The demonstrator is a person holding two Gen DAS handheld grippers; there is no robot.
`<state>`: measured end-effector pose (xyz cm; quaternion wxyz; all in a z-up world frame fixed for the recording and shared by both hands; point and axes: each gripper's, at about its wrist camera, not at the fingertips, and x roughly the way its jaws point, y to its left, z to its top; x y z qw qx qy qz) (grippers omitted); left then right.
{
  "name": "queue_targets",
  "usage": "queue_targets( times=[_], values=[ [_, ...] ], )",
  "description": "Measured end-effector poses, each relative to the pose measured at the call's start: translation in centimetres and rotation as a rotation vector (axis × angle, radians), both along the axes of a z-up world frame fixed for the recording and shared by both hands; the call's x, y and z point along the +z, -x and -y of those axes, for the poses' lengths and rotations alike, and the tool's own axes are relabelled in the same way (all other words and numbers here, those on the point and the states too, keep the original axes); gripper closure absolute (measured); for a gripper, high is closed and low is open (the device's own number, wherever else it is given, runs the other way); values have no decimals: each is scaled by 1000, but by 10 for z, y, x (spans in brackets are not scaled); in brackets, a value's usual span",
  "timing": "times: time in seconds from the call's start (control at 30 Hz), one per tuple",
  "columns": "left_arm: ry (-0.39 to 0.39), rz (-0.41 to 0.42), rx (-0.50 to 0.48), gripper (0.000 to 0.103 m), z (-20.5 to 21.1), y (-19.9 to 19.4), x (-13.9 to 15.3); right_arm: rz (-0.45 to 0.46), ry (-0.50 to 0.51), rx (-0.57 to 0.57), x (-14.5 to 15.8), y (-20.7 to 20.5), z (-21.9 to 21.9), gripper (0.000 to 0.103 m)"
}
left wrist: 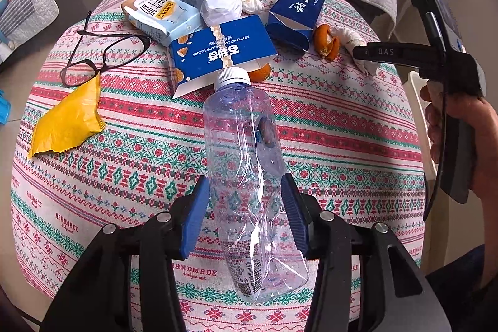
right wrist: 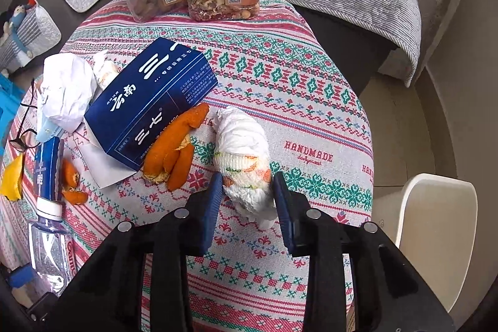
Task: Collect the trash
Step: 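Grasp the white tissue bundle with the right tool while the left tool holds the bottle, then carry bottle and tissue over the bin and open both tools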
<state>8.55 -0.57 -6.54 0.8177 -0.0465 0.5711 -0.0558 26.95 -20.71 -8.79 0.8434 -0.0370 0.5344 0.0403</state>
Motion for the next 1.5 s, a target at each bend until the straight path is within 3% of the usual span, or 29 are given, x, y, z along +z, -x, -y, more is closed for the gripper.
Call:
queue_targets(
  times=[0.1, 0.17, 0.27, 0.4, 0.7, 1.23, 1.5],
  values=[
    [12, -18, 9, 52, -3, -2, -2, -5, -10, 19, 7, 6, -3, 72],
    [50, -64, 12, 44, -5, -3, -9, -17, -30, 18, 10, 11, -2, 72],
    [92, -110, 40, 45, -9, -4, -23, -23, -63, 4, 18, 19, 0, 72],
    [28, -63, 36, 51, -5, -7, -26, -2, -98, 8, 35, 30, 0, 72],
    [-21, 140, -38, 52, 22, 11, 31, 57, -172, -31, 73, 58, 25, 72],
    [64, 246, -117, 52, 77, 9, 69, 99, -233, -60, 116, 122, 70, 72],
    [181, 249, -170, 52, 122, 3, 77, 127, -260, -174, 133, 155, 137, 72]
  ],
)
